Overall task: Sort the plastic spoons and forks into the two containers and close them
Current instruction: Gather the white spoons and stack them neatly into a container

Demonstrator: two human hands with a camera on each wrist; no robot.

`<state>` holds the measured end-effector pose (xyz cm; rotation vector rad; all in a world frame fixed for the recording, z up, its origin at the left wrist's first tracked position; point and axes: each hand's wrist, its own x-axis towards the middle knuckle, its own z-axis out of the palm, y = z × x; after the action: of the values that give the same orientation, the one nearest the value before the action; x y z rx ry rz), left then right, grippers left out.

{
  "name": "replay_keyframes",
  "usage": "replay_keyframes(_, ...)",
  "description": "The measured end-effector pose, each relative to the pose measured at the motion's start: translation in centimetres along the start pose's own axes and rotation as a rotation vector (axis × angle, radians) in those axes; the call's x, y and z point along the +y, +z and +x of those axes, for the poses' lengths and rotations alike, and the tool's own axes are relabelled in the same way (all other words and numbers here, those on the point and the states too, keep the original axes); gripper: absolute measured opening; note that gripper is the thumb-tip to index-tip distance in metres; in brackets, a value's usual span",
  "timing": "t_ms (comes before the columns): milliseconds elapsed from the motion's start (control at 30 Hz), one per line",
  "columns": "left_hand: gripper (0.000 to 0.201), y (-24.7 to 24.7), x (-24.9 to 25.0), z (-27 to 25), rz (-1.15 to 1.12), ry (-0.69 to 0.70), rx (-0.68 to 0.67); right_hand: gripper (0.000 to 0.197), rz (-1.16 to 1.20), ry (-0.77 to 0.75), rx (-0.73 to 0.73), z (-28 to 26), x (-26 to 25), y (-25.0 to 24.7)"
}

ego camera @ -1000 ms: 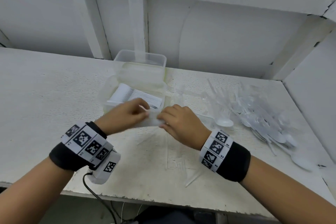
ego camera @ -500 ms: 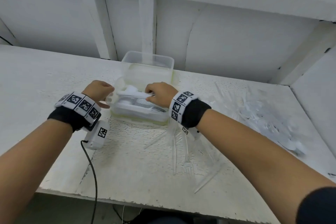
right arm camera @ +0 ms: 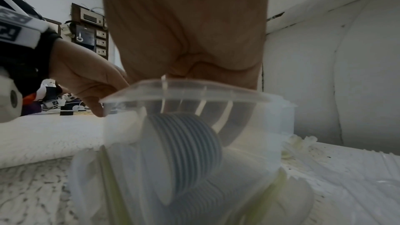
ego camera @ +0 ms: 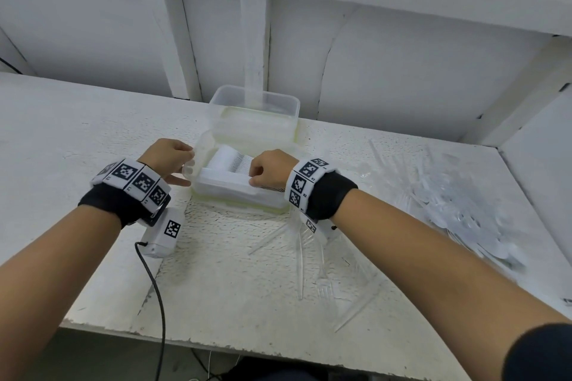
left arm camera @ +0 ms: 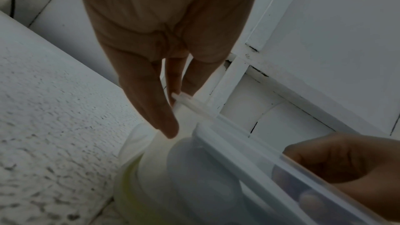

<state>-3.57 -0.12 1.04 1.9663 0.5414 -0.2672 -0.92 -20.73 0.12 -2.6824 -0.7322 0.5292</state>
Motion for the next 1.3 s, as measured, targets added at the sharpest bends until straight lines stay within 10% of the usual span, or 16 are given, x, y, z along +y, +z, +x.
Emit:
replay_keyframes(567, 0.025, -0.1, -0.2, 0.2, 0.113, 0.033, 0.065, 0.029, 0.045, -0.042, 0.065, -1.1, 0.2, -0.6)
replay_keyframes(800, 0.028, 2.6, 3.0, -2.9, 0.359, 0.436, 0.291, 0.027, 0.209, -0.087, 0.301, -6.6, 2.9, -4.1)
replay_keyframes(1100, 0.02, 15.6, 6.1, -10.1, 0.373, 0.925, -0.164, 0.022, 0.319, 0.203, 0.406, -19.1, 12.8, -4.1)
replay_keyframes(1300, 0.036, 24.2, 5.7, -9.9, 0.77, 0.943, -0.432, 0.02, 0.335, 0.398, 0.434, -25.6, 17.5, -1.1)
